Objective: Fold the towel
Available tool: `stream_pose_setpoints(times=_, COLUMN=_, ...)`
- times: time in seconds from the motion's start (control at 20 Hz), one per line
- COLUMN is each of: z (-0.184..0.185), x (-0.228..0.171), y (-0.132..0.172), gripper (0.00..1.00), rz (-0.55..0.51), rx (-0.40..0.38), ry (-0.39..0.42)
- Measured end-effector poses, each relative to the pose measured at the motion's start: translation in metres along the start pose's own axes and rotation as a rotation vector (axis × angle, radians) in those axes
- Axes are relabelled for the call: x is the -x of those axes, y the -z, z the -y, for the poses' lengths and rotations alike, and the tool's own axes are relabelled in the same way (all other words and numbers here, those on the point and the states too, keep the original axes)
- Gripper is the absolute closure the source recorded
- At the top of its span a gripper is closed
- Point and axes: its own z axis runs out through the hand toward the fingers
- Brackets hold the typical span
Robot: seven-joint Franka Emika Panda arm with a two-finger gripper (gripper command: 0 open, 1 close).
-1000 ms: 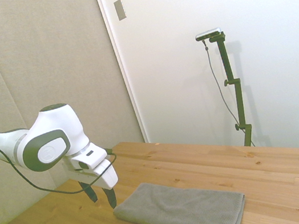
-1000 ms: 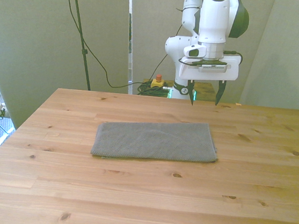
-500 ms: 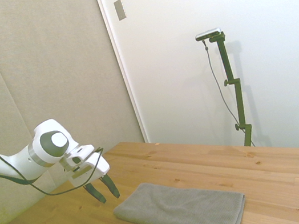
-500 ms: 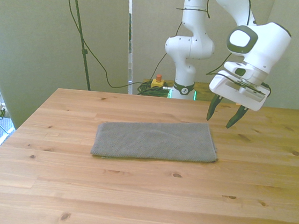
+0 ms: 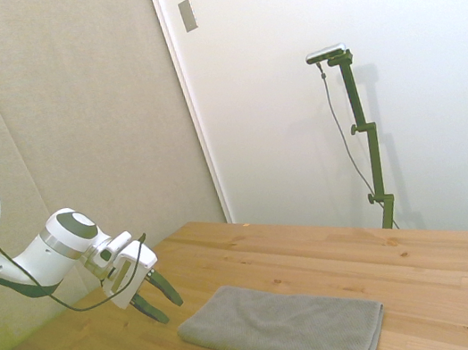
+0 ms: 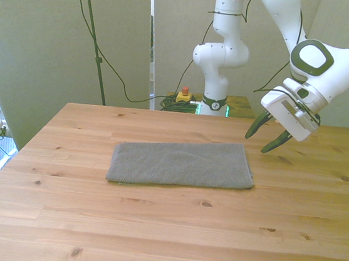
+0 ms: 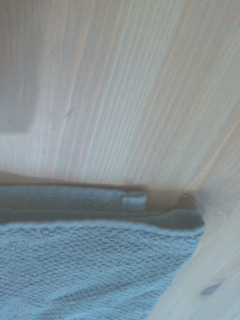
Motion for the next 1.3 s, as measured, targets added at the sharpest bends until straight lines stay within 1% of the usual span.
stream_pose_setpoints(times=0.25, z=0.013, x=0.011, y=-0.006, gripper=0.0, rz=-0.05, rx=0.024, ry=0.065)
stream_pose_setpoints(times=0.5, z=0.017, x=0.014, y=-0.012, gripper=0.0, rz=-0.064, rx=0.051, ry=0.085)
stream_pose_setpoints(times=0.7, z=0.011, x=0.005, y=-0.025, gripper=0.0, rz=-0.066, rx=0.087, ry=0.075)
stream_pose_setpoints(times=1.1, z=-0.012, x=-0.023, y=-0.061, gripper=0.0, rz=-0.025, rx=0.146, ry=0.017)
stream_pose_setpoints(times=1.15, z=-0.014, x=-0.025, y=-0.064, gripper=1.0, rz=-0.021, rx=0.149, ry=0.011)
stream_pose_setpoints(times=1.3, z=-0.017, x=-0.029, y=-0.068, gripper=1.0, rz=-0.015, rx=0.151, ry=0.003)
